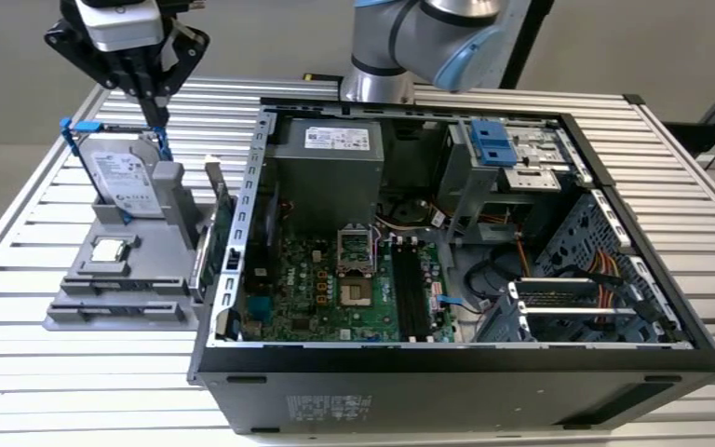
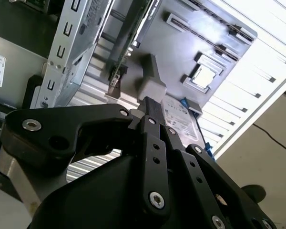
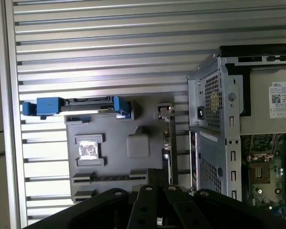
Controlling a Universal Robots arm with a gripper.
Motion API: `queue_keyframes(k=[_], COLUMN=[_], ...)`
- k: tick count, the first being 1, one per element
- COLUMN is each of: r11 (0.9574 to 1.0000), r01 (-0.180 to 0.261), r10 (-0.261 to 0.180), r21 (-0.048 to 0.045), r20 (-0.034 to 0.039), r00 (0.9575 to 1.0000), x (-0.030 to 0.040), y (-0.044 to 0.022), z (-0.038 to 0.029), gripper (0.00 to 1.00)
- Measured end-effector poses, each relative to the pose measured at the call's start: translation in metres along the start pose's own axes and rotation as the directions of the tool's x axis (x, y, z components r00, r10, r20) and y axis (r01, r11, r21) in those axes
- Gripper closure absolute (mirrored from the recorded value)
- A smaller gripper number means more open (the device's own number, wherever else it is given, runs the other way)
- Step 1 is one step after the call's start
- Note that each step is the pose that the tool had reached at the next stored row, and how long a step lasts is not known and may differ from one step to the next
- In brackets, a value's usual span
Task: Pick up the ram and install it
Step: 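Reach for the ram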
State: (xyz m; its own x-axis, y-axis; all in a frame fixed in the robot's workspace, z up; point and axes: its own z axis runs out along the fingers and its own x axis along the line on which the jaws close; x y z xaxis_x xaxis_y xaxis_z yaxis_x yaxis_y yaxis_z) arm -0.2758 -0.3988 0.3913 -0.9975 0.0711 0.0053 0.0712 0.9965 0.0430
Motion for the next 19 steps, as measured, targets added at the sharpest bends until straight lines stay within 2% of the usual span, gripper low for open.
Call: queue_keyframes(k=[19], r11=[1.0], r01=[0.0], r10=[0.0], r21=[0.0], r20=[0.0], r00=[1.0], x=[0.0243], y=[-0.0017], z=[0.0002], gripper=[1.0])
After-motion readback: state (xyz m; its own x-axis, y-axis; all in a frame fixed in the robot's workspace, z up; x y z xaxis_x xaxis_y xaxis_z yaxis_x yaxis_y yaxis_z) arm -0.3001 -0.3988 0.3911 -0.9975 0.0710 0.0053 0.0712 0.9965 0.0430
